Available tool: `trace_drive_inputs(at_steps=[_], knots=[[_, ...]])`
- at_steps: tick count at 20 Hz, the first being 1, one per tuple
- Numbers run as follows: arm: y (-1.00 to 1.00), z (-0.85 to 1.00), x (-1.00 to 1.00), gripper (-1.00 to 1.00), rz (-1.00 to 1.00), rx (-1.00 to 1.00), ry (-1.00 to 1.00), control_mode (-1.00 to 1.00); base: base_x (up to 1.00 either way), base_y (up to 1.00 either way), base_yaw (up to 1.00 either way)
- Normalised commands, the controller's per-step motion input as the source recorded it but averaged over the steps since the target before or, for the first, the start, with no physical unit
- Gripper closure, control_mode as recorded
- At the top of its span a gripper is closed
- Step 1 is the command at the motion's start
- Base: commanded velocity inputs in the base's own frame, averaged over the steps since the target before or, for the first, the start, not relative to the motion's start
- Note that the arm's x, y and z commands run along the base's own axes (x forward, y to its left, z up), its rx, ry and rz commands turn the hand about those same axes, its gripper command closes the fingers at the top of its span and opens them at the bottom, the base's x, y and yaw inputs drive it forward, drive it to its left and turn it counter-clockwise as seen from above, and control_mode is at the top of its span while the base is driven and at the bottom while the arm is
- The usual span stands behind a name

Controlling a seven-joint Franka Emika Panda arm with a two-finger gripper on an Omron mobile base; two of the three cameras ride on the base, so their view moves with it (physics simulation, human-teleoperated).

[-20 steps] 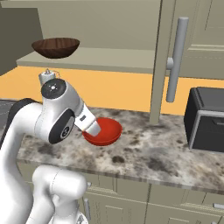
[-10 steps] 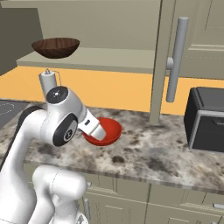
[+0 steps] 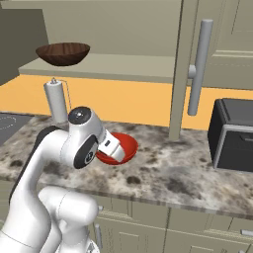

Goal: Open the cabinet. Pick the bowls from the counter and place them in the cabinet. Then close the cabinet.

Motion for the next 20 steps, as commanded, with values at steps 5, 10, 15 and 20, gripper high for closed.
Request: trace_drive_inputs(at_steps=[5,10,15,20], knots=[[0.00,-0.34,0.24,-1.00,0.04,0.04,0.00,-1.00,0.00,0.00,0.00],[-0.02,-0.19,0.32,-1.00,0.00,0.00,0.00,-1.00,0.00,0.00,0.00],[-0.17,-0.08,0.38,-1.00,0.00,0.01,0.12,-1.00,0.00,0.00,0.00],[-0.32,-0.16,0.35,-1.00,0.00,0.06,0.14,-1.00,0.00,0.00,0.00]])
